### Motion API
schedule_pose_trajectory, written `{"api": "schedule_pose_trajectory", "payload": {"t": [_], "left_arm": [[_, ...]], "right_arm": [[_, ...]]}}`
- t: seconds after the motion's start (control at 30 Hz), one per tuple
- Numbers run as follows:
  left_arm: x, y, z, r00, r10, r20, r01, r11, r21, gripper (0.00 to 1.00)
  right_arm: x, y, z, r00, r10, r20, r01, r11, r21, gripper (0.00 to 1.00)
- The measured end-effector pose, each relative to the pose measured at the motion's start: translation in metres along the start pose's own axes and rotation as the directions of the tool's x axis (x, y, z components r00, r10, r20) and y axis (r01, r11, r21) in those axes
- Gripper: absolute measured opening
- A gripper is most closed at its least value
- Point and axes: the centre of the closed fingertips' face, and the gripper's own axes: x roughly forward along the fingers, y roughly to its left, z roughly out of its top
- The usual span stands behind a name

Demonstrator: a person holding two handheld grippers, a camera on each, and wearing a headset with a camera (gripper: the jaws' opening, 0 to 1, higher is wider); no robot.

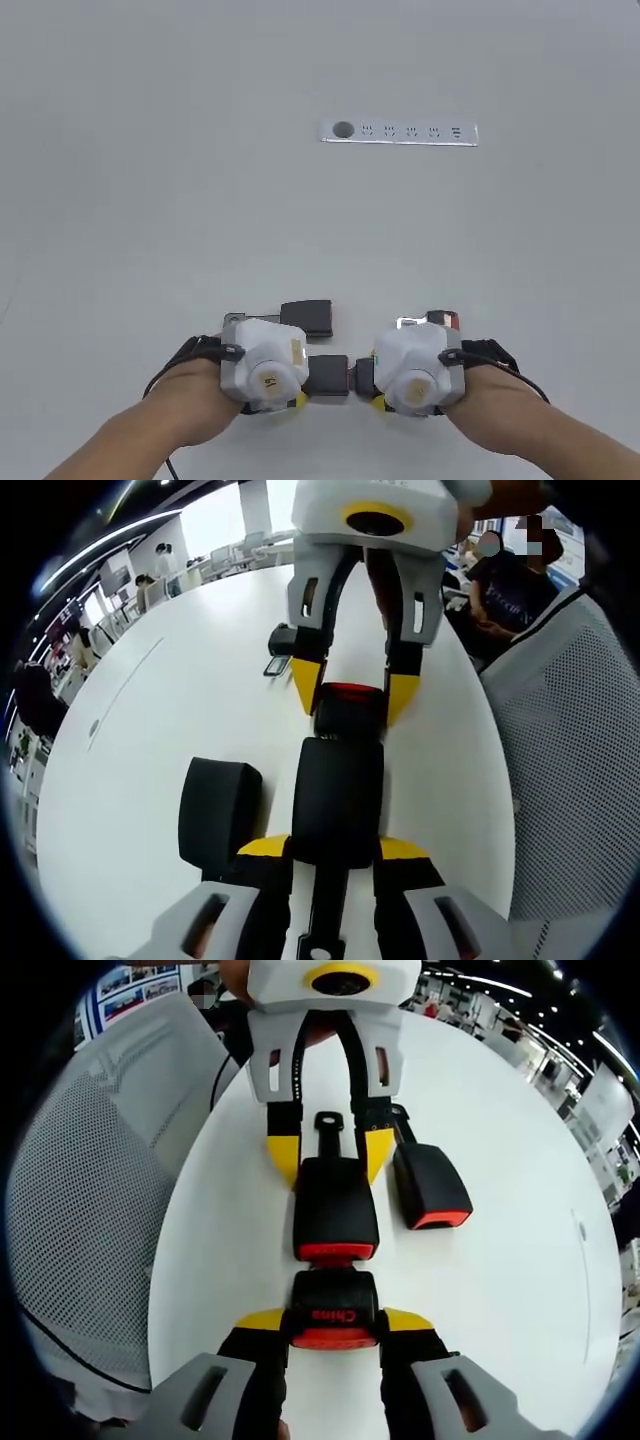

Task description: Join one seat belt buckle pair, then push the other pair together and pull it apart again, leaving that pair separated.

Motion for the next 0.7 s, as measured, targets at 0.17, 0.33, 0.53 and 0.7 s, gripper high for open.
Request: {"api": "schedule_pose_trajectory", "payload": {"t": [0.17,0.33,0.53,0.7], "left_arm": [[0.0,0.002,-0.004,1.0,0.008,-0.006,-0.008,0.999,-0.04,0.33],[-0.006,0.001,0.002,0.999,0.033,0.031,-0.031,0.998,-0.046,0.37],[-0.019,0.001,0.007,0.9946,0.074,0.073,-0.067,0.994,-0.089,0.38],[-0.029,0.005,0.012,0.9876,0.111,0.11,-0.096,0.986,-0.133,0.4]], "right_arm": [[0.0,0.001,0.001,0.9999,-0.017,-0.003,0.017,1.0,0.019,0.33],[-0.002,0.0,0.009,0.9985,-0.049,0.026,0.048,0.997,0.058,0.41],[-0.007,0.0,0.015,0.9953,-0.076,0.06,0.07,0.992,0.101,0.41],[-0.022,-0.004,0.018,0.9893,-0.119,0.084,0.107,0.984,0.141,0.41]]}}
